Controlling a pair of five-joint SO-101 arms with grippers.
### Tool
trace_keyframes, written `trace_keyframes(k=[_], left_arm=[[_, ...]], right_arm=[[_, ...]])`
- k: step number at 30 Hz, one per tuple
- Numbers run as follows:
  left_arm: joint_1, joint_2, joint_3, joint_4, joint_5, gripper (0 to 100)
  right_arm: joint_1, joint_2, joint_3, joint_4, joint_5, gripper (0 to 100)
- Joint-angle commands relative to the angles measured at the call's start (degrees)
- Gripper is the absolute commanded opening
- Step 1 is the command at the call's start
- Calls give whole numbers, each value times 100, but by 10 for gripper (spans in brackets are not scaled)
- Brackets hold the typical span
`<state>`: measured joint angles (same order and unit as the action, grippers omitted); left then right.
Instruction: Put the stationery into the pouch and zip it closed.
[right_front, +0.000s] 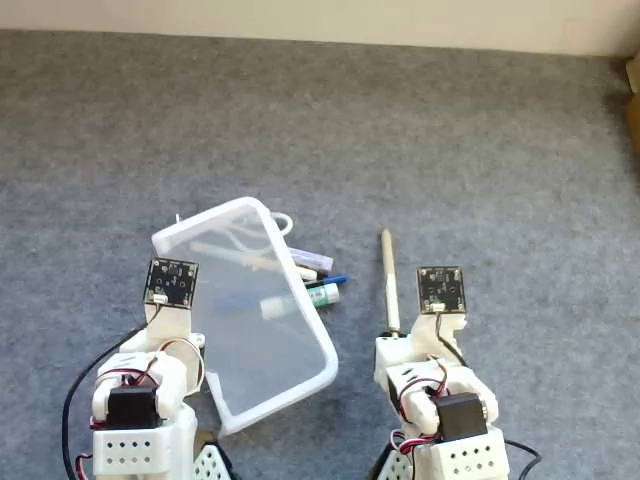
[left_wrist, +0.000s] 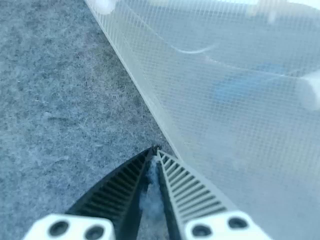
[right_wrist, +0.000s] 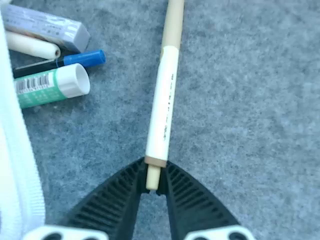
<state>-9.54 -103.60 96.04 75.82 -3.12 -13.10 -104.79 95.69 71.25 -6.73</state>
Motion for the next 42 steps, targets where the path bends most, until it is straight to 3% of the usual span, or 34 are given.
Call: trace_keyframes(k=[1, 21, 31, 36, 42], left_arm=[[-48, -57, 110, 18, 35, 25], [-66, -66, -119, 18, 26, 27], [-1253, -66, -813, 9, -26, 27], [-1684, -66, -813, 18, -1090, 27], [-1886, -66, -866, 18, -1160, 28]], right_arm=[[-31, -48, 822, 48, 44, 29], [-57, -48, 822, 40, 35, 29], [-22, -48, 813, 40, 70, 29], [-22, -48, 92, 75, 70, 29], [-13, -48, -760, -57, 70, 29]])
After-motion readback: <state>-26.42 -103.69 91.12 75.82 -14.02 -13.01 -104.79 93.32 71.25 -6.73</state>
